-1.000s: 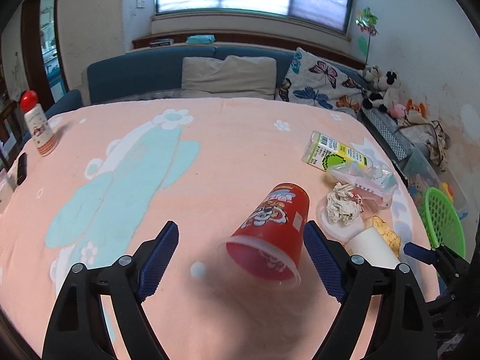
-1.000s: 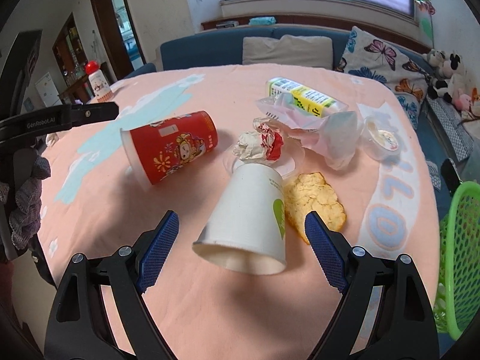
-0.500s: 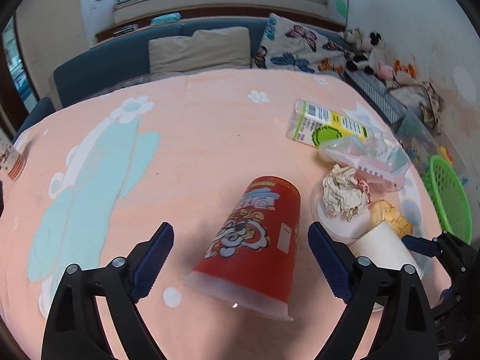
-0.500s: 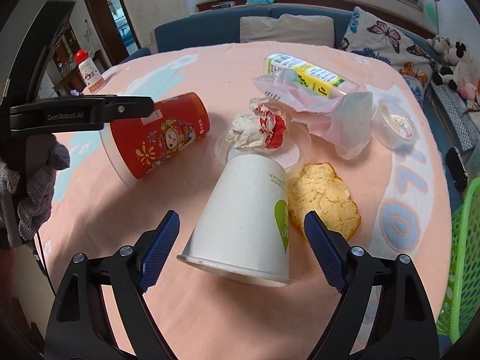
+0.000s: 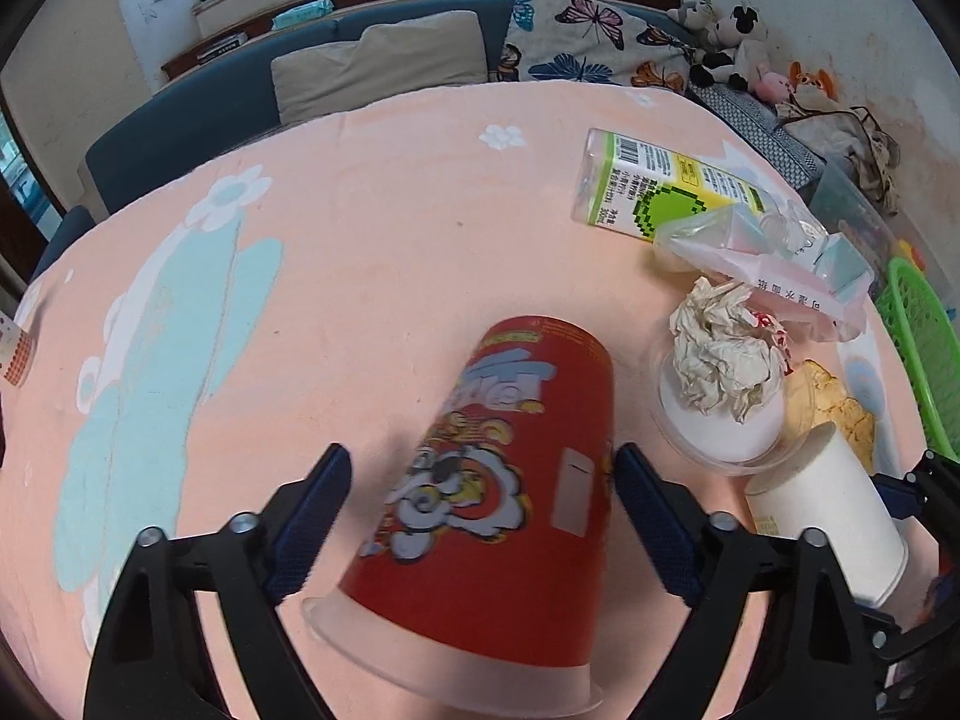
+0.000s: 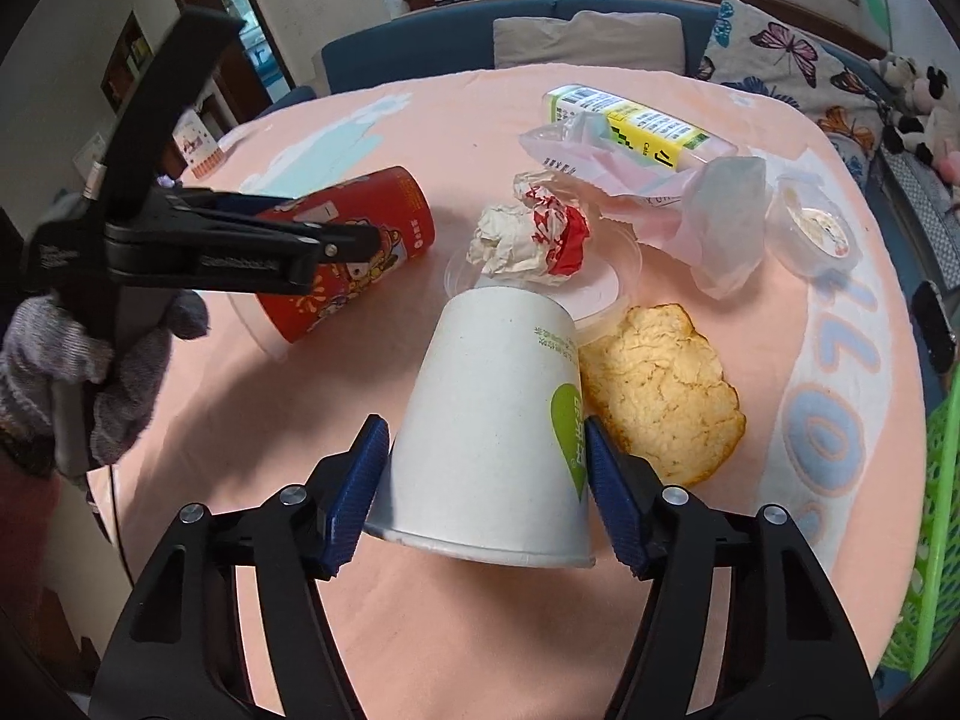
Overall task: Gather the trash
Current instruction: 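Grasp the red cup with left gripper while right gripper nears the white paper cup, then carry white paper cup to green basket with right gripper while left gripper carries red cup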
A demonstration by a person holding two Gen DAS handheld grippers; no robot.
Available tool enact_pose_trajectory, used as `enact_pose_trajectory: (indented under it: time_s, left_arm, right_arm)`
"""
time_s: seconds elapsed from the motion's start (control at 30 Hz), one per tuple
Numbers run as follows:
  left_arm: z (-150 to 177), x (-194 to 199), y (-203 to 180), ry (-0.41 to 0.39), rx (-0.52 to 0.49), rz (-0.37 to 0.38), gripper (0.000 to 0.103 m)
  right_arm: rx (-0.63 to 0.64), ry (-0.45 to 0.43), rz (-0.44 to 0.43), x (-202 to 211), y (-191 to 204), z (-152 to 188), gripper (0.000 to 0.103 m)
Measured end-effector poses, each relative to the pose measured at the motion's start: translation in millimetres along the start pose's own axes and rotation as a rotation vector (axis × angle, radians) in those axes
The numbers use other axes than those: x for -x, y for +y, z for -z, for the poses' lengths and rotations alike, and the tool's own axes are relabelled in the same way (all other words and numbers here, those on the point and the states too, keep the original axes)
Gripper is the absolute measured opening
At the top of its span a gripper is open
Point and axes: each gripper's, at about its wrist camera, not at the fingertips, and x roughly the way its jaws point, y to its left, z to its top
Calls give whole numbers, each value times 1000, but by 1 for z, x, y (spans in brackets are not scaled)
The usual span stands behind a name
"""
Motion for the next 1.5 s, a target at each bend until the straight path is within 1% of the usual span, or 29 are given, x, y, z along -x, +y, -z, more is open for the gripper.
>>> enact_pose_trajectory:
  time_s: [0.1, 0.2, 0.33, 0.57, 0.73, 0.87, 0.97, 1.17, 1.3, 1.5]
  left_arm:
    - [1, 0, -2, -3, -12, 1, 69]
    - [3, 2, -7, -13, -31, -17, 69]
    - [8, 12, -9, -32, -24, -26, 66]
    - [20, 44, -11, -76, -5, -39, 66]
    - [26, 66, -14, -94, 20, -9, 66]
    - [31, 82, -26, -114, 29, 13, 66]
    - [31, 94, -41, -143, 22, 31, 66]
    - [27, 108, -80, -175, -10, 91, 66]
    - [18, 113, -112, -187, -33, 144, 66]
    - [1, 115, -167, -201, -90, 199, 66]
  right_arm:
    - [10, -7, 6, 4, 0, 2, 65]
    - [8, -20, -8, 11, 1, 5, 65]
    - [17, -45, -21, 23, 2, 9, 65]
    - [13, -83, -29, 45, -2, 15, 65]
    - [8, -109, -8, 61, -11, 23, 65]
    - [-16, -135, 6, 77, -24, 30, 65]
    - [-41, -162, 23, 91, -40, 36, 65]
    - [-97, -189, 79, 115, -77, 51, 65]
    - [-146, -214, 141, 135, -112, 64, 65]
    - [-222, -233, 241, 158, -165, 82, 65]
